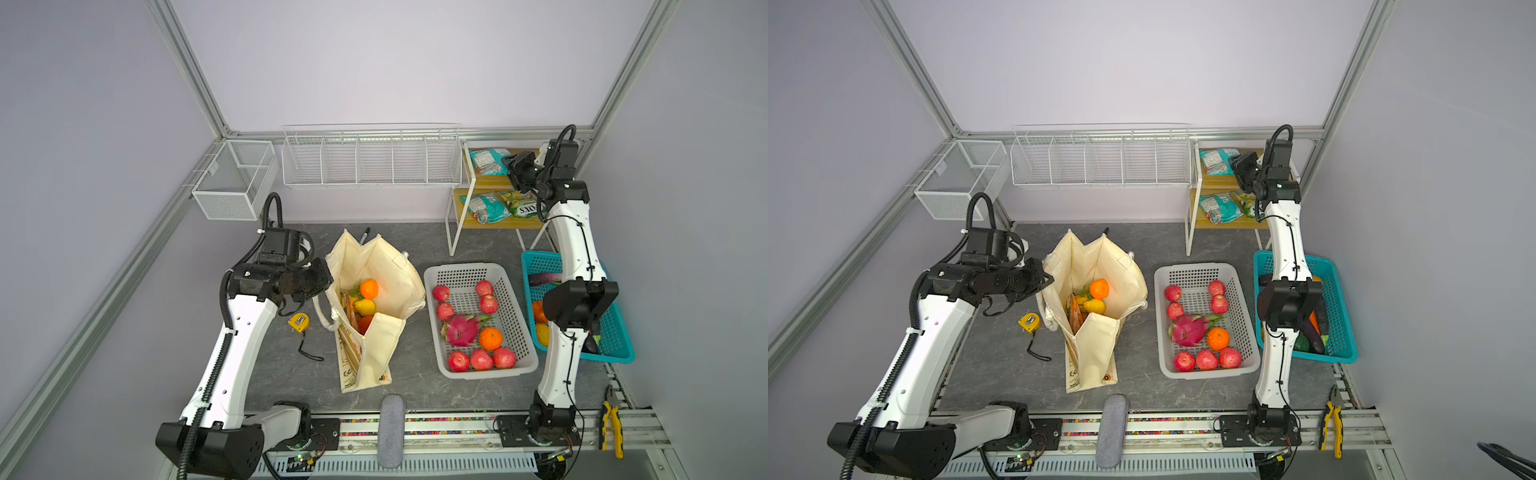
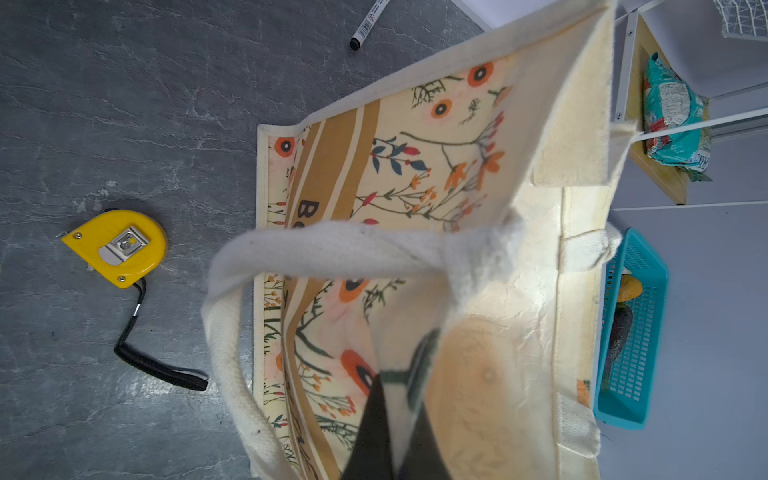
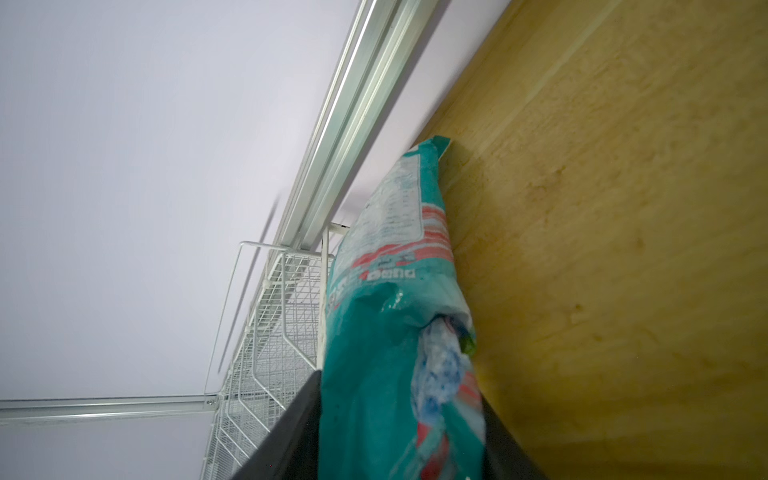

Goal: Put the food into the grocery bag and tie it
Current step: 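Grasp the teal snack bag on the top shelf with the right gripper, then lift the teal snack bag off the shelf and carry it toward the tote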

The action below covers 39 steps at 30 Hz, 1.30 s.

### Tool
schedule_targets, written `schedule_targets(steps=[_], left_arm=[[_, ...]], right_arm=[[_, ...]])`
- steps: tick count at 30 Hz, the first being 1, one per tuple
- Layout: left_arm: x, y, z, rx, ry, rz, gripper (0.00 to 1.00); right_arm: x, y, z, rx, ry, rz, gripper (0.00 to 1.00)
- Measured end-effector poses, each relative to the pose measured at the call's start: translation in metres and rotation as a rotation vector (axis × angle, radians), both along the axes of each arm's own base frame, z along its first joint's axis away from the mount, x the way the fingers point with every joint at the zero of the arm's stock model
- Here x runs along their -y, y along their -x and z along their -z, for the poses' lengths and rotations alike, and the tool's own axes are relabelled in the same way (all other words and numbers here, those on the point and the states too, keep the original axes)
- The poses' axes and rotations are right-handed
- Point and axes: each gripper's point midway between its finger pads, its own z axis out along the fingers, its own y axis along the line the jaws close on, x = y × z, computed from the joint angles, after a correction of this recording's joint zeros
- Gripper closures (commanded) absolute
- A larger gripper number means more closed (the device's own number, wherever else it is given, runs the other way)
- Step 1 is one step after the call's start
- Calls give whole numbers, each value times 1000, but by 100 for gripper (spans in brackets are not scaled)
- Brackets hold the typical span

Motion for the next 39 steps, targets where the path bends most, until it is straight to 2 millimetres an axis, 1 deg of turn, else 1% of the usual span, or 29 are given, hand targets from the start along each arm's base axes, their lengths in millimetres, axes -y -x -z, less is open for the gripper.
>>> schedule_targets(steps=[8, 11, 12, 18, 23, 25, 29, 35, 39], left_arm=[[0, 1, -1, 1, 0, 0, 100], [0, 2, -1, 2, 0, 0, 100], [0, 2, -1, 1, 0, 0, 100], [-1, 3, -2, 3, 1, 0, 100], [-1, 5, -3, 7, 2, 0, 100], [-1, 6, -3, 9, 2, 1, 100], [-1, 6, -2, 8, 2, 1, 100], [-1, 7, -2, 7, 4, 2, 100], [0, 7, -2, 7, 7, 5, 100]], right_arm=[[2, -2, -3, 10, -12, 16, 85], [3, -4, -2, 17, -11, 23, 92], [3, -5, -1, 17, -10, 23, 93], [4, -5, -2, 22, -3, 27, 93], [6, 3, -13, 39, 17, 32, 93], [6, 8, -21, 51, 32, 34, 93], [7, 26, -43, 83, 76, 30, 93], [7, 58, -93, 199, 167, 15, 93], [6, 84, -127, 282, 224, 7, 93]])
